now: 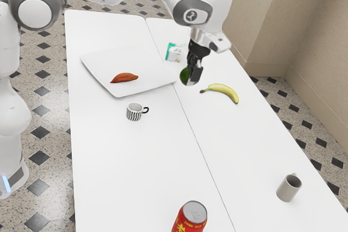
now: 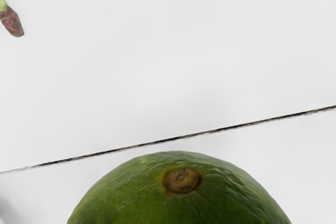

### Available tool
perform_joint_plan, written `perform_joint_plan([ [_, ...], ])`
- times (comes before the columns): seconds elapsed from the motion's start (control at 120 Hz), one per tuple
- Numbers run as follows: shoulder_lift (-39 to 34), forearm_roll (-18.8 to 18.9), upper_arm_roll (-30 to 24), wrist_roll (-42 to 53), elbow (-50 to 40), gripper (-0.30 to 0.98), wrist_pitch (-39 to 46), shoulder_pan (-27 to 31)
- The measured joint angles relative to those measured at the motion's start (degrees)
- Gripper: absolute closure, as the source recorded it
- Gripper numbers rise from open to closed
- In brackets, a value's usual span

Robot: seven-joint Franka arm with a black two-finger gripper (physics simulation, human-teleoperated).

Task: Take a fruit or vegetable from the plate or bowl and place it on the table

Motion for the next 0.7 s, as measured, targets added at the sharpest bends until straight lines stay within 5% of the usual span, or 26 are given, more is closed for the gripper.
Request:
perform_joint_plan([
  [0.142, 3.2, 1.27, -8.58, -3.77, 0.93, 0.34, -2.18, -8.86],
  [0.317, 5.58, 1.55, -9.01, -7.43, 0.34, 0.35, -2.61, -7.36],
  [0.417, 6.1, 1.34, -8.97, -8.85, 0.64, 0.16, -2.67, -7.26],
  [0.592, 6.23, 1.4, -8.91, -10.61, 1.17, 0.05, -2.76, -7.33],
  [0.65, 5.46, 2.74, -6.06, -10.78, 3.78, 0.03, -2.87, -9.71],
  [0.7, 4.0, 3.87, 4.55, -10.5, 7.53, 0.02, -3.04, -18.62],
])
